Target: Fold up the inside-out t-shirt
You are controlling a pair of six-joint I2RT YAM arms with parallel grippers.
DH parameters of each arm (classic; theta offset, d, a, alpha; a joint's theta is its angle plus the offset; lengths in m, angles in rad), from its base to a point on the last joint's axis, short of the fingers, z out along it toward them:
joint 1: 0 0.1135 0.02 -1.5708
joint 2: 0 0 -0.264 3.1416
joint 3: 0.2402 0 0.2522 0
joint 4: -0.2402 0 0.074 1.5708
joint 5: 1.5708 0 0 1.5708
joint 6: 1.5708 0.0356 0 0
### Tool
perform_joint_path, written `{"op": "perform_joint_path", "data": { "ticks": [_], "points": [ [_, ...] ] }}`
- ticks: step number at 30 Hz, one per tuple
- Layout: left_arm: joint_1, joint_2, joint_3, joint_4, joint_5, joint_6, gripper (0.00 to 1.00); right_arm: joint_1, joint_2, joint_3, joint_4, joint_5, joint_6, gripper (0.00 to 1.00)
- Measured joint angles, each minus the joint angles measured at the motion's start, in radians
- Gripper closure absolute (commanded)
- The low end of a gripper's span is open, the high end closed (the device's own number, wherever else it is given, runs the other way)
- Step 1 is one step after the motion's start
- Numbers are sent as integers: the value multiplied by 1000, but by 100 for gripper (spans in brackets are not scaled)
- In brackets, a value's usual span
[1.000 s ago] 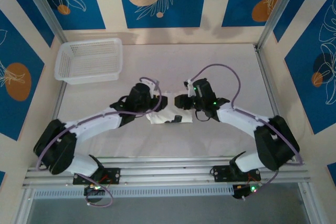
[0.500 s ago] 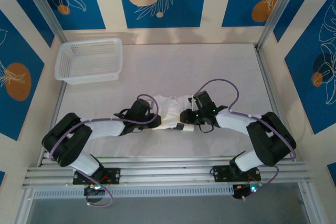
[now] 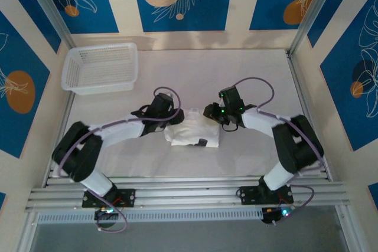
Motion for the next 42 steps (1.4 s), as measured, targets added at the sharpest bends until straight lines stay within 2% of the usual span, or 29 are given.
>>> {"op": "perform_joint_path", "data": {
  "ticks": [2,5,10,14,17,21,24,28,34,37,42],
  "points": [
    [3,40,-50,11,11,-27,52,-36,46,1,3,-60,14,61],
    [5,14,-76,40,25,-40,48,-53,8,3,-27,-71,15,59],
    [8,-121,-83,1,27,-43,45,-52,-201,-45,-112,-24,21,46],
    [13,-205,-108,-22,24,-60,42,-64,-443,-156,-121,10,56,1],
    [18,-157,-101,-29,65,-51,42,-103,-568,-253,-116,-23,84,1],
    [14,10,-47,-9,184,-50,45,-171,-635,-314,-164,-70,111,0],
    [-9,87,-14,51,230,-65,48,-190,-682,-314,-217,-72,126,2],
    [-98,232,153,113,247,-78,49,-210,-730,-304,-307,-57,179,1],
    [-242,515,475,206,250,-106,47,-319,-766,-288,-453,-45,279,1],
    [-299,589,590,224,215,-102,40,-380,-811,-287,-523,-33,321,1],
    [-341,543,553,260,154,-61,12,-481,-872,-327,-547,-58,380,5]
  ]
}}
